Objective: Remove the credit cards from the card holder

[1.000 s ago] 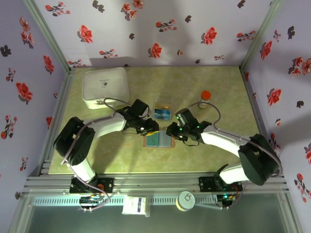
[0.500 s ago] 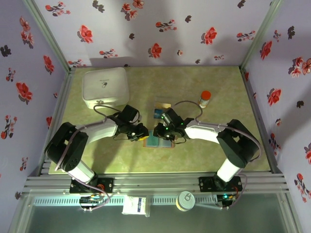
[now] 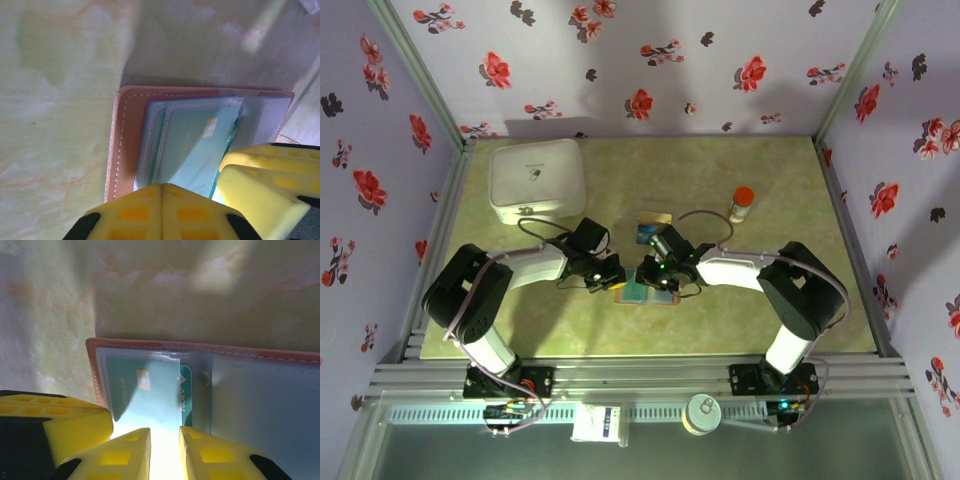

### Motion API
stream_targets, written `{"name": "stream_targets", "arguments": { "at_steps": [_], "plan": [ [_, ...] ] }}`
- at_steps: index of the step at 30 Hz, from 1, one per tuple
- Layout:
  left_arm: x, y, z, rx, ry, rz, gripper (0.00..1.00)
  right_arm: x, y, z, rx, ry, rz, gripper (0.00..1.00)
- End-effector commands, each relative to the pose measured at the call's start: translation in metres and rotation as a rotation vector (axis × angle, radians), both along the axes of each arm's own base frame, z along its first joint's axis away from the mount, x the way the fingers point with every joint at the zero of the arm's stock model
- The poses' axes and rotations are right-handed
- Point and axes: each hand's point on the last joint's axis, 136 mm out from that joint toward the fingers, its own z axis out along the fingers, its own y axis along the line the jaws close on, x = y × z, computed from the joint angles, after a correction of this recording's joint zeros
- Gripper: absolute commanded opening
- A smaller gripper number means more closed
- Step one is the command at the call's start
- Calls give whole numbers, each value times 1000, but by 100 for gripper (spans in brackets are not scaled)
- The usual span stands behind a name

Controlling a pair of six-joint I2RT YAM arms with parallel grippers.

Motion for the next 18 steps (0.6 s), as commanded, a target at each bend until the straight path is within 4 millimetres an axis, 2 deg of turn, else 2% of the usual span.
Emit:
{"name": "stream_targets", "arguments": {
  "at_steps": [1, 5, 9, 12, 18],
  "plan": [
    [-3, 7, -8, 35, 4, -21, 5, 0, 6, 0, 7, 10, 4, 23],
    [-5, 11, -12, 56, 12, -22, 5, -2, 4, -5, -7, 21, 8, 23],
    [-6, 14, -14, 73, 11, -23, 5, -5, -7, -10, -67, 24, 3, 23],
    [-7, 16, -17, 81, 16, -25, 5, -5, -14, -10, -105, 14, 6, 23],
    [-7, 16, -19, 85, 21, -25, 5, -4, -16, -4, -116, 0, 13, 23]
  ]
}}
